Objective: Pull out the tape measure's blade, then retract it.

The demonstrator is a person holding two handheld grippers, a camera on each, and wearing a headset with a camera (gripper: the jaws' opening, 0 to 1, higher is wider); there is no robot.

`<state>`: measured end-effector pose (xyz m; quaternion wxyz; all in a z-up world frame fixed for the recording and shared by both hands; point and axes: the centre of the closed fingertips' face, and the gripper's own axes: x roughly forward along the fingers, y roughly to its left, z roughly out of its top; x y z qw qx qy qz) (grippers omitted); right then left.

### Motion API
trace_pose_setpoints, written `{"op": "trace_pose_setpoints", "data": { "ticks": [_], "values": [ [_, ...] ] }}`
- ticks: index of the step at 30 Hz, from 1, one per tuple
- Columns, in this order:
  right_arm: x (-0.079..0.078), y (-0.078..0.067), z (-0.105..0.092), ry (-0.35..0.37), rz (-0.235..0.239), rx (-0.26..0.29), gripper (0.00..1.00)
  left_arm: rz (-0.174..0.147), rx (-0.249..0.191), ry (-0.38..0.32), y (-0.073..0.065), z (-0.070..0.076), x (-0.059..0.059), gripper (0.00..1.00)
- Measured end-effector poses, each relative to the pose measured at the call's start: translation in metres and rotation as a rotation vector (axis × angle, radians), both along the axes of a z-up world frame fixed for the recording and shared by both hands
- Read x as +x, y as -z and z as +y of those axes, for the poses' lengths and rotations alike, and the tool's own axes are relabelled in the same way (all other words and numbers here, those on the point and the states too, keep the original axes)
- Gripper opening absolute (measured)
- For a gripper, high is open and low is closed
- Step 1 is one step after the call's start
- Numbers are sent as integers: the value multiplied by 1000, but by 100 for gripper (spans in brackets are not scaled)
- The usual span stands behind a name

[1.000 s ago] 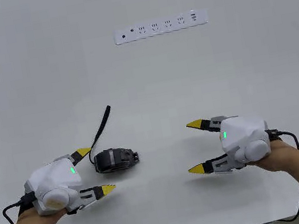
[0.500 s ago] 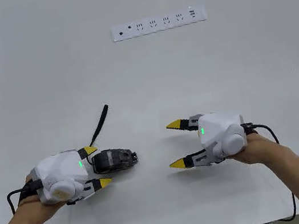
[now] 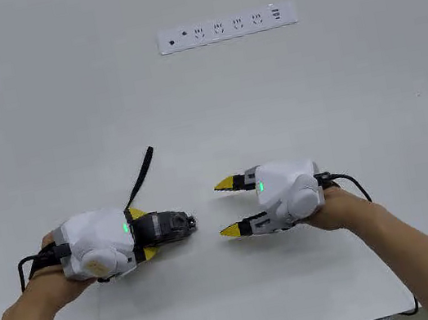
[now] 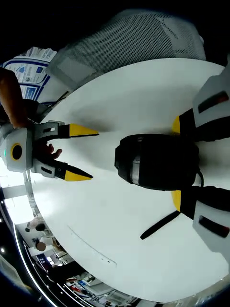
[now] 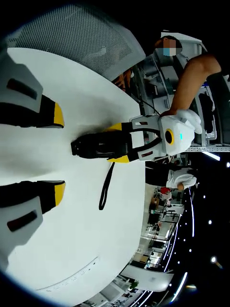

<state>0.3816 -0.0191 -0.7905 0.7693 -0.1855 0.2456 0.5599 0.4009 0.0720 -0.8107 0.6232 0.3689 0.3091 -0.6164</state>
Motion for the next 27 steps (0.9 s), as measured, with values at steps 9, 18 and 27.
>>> {"op": "trace_pose_setpoints", "data": {
  "ticks": [9,18,27],
  "values": [
    [3,11,21,-24,29,13,38,20,-8,-5,0,0,0,32],
    [5,21,35,-48,34,9,30,29,-5,-14,2,0,0,32],
    [6,30,44,-74,43,-6,19,52,-18,-38,2,-1,0,32]
  ]
}}
